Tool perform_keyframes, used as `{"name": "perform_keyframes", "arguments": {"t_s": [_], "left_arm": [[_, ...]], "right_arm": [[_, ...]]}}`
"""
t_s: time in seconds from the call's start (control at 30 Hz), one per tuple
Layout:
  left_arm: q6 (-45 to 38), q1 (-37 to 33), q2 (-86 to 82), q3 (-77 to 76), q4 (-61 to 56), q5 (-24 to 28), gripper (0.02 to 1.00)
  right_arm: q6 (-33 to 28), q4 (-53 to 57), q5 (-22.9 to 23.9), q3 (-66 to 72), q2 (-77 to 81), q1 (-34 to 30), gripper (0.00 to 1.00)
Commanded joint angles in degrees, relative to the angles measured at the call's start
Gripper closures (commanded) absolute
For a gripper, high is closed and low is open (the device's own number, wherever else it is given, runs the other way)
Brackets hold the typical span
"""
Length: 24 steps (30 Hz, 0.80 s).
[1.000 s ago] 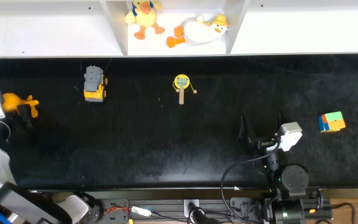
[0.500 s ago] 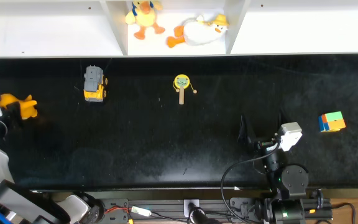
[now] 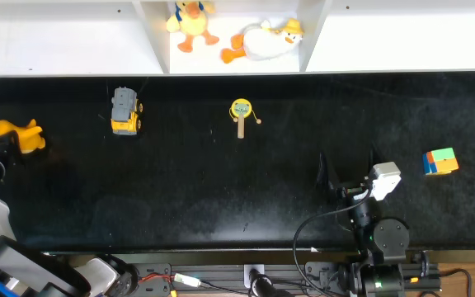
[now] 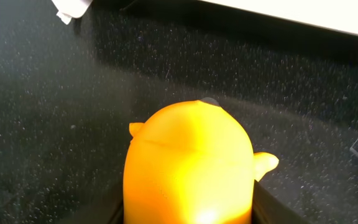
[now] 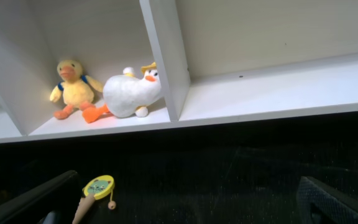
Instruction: Store Toys
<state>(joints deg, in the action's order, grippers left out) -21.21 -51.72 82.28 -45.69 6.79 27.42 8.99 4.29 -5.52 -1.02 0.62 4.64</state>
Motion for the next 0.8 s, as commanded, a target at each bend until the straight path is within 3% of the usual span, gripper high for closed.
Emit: {"name": "perform_keyframes", "arguments": {"t_s": [0.03, 0.13, 0.27, 0.33, 0.47, 0.63, 0.8], "left_arm": [[7.2, 1.9, -3.1, -4.6, -0.5, 0.8, 0.623], [8.7, 5.0, -3.4, -7.2, -0.3, 0.0, 0.638], [10.4, 12.9, -3.4, -10.4, -0.4, -12.3, 0.652], [10.4, 16.3, -3.2, -11.6, -0.9, -15.6, 0.647], [10.7, 19.9, -1.6, -14.1, -2.1, -16.4, 0.654], [12.6, 22.8, 2.3, -18.0, -2.6, -21.6, 0.665], [13.4, 24.9, 7.7, -22.3, -3.0, -22.0, 0.665]], "right_arm": [[0.2, -0.3, 0.3, 0.7, -0.4, 0.3, 0.005], [0.2, -0.2, 0.3, 0.7, -0.4, 0.3, 0.005], [0.2, -0.2, 0.3, 0.7, -0.4, 0.3, 0.005], [0.2, -0.2, 0.3, 0.7, -0.4, 0.3, 0.003], [0.2, -0.2, 0.3, 0.7, -0.4, 0.3, 0.005], [0.2, -0.3, 0.3, 0.7, -0.4, 0.3, 0.005], [0.2, -0.2, 0.3, 0.7, -0.4, 0.3, 0.005]]}}
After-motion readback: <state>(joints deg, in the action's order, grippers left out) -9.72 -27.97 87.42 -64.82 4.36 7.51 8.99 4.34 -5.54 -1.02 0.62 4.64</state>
